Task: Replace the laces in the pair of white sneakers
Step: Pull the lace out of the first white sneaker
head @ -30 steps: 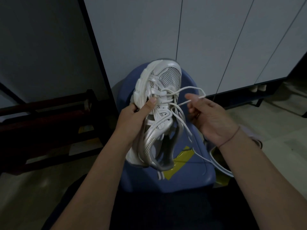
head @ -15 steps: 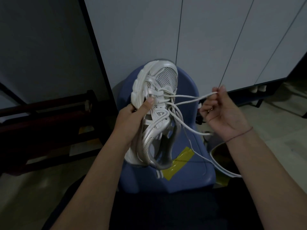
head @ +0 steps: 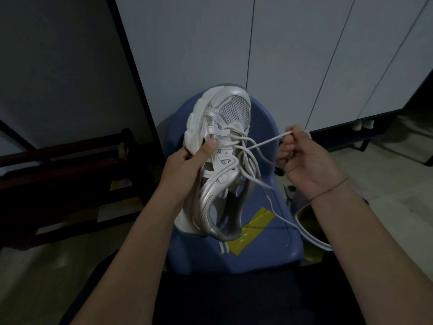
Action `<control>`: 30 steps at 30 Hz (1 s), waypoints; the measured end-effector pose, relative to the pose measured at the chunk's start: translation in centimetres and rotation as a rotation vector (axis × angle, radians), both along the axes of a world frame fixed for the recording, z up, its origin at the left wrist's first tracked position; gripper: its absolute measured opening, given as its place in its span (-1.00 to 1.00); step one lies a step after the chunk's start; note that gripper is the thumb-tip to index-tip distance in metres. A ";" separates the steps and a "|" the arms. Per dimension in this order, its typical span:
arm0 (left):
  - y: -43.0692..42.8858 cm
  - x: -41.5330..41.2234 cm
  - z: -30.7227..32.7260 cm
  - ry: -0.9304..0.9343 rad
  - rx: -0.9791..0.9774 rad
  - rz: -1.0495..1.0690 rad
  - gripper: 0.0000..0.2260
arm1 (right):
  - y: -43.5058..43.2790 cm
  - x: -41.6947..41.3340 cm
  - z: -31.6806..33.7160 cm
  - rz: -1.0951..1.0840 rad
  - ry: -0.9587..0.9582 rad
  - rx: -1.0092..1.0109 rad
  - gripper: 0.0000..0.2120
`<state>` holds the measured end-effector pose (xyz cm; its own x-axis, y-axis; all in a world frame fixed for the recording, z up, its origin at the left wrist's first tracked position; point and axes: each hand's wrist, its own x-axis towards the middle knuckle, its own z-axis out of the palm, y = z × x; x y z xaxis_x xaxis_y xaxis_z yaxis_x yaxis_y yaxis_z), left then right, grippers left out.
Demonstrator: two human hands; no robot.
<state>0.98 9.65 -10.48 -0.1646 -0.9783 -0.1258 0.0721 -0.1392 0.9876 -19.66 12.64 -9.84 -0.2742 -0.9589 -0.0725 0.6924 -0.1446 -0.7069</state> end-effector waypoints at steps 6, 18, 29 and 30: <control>0.0 -0.2 -0.2 -0.011 -0.001 -0.005 -0.59 | 0.3 0.4 -0.2 -0.054 0.183 0.034 -0.84; -0.1 0.1 -0.3 -0.019 0.002 -0.009 -0.59 | 0.0 0.8 -0.4 -0.157 0.180 0.027 -0.81; 0.1 0.1 0.0 -0.044 -0.009 -0.001 -0.46 | -0.3 -2.6 -1.0 -0.268 0.044 0.024 -0.77; -0.1 0.3 0.0 -0.054 -0.003 0.006 -0.47 | -0.3 -3.1 -0.8 -0.287 0.010 0.022 -0.76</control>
